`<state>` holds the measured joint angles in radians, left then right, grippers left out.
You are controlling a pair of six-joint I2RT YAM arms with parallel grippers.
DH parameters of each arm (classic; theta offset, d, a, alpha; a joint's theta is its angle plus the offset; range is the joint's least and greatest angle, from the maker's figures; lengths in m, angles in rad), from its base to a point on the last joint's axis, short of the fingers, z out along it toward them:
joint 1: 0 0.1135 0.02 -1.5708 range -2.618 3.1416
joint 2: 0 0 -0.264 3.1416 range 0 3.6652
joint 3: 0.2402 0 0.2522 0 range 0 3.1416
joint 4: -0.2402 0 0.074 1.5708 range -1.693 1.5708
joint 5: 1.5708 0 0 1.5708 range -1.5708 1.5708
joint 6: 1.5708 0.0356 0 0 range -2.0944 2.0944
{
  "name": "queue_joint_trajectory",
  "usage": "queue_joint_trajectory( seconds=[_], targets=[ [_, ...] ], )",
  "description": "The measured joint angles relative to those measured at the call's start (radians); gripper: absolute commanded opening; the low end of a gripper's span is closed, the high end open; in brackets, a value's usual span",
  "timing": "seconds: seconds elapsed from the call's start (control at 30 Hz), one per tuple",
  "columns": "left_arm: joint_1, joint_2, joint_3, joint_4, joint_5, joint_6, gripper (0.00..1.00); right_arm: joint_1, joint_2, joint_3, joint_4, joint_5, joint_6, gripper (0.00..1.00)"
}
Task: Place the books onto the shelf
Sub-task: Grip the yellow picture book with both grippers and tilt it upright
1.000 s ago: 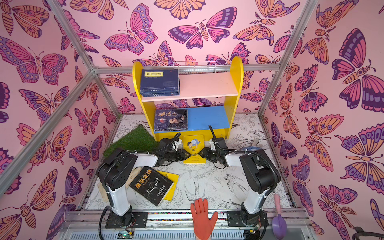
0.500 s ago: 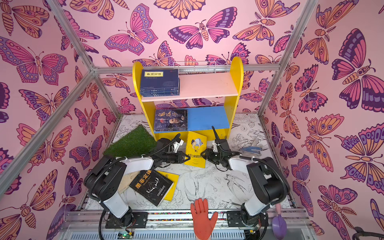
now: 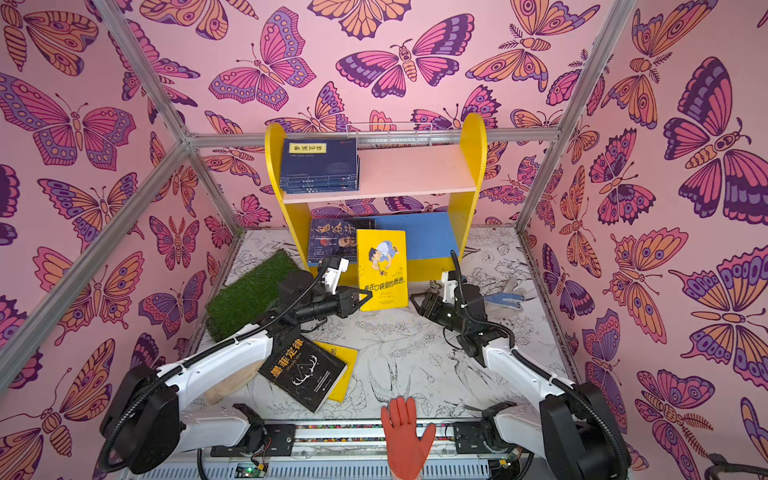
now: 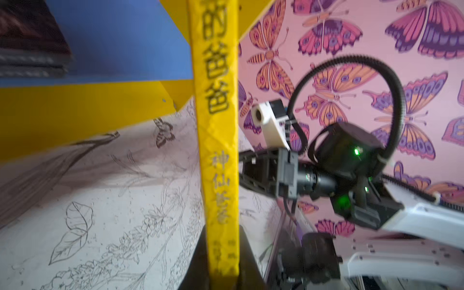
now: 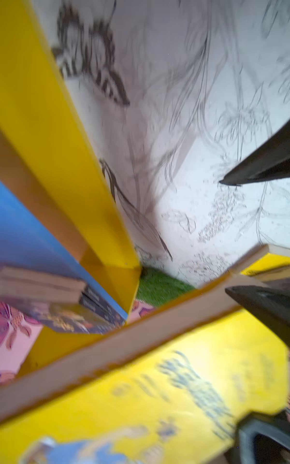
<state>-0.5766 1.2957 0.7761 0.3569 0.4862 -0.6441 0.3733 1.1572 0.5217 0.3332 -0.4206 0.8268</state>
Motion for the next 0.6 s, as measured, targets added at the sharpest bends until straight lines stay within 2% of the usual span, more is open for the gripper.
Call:
queue_joint_trajectory(
  seconds=[0.1, 0.27, 0.6],
  targets=[
    [0.000, 0.000, -0.034, 0.101, -0.102, -0.101, 0.00, 0.078, -0.021, 0.021, 0.053, -0.073, 0.004, 0.67],
    [0.000, 0.003, -0.086, 0.260, -0.208, -0.257, 0.00, 0.174, 0.026, 0.106, 0.163, -0.125, 0.030, 0.68],
    [-0.013, 0.003, -0.163, 0.520, -0.395, -0.432, 0.00, 0.188, 0.264, 0.192, 0.418, -0.142, 0.217, 0.65]
  ],
)
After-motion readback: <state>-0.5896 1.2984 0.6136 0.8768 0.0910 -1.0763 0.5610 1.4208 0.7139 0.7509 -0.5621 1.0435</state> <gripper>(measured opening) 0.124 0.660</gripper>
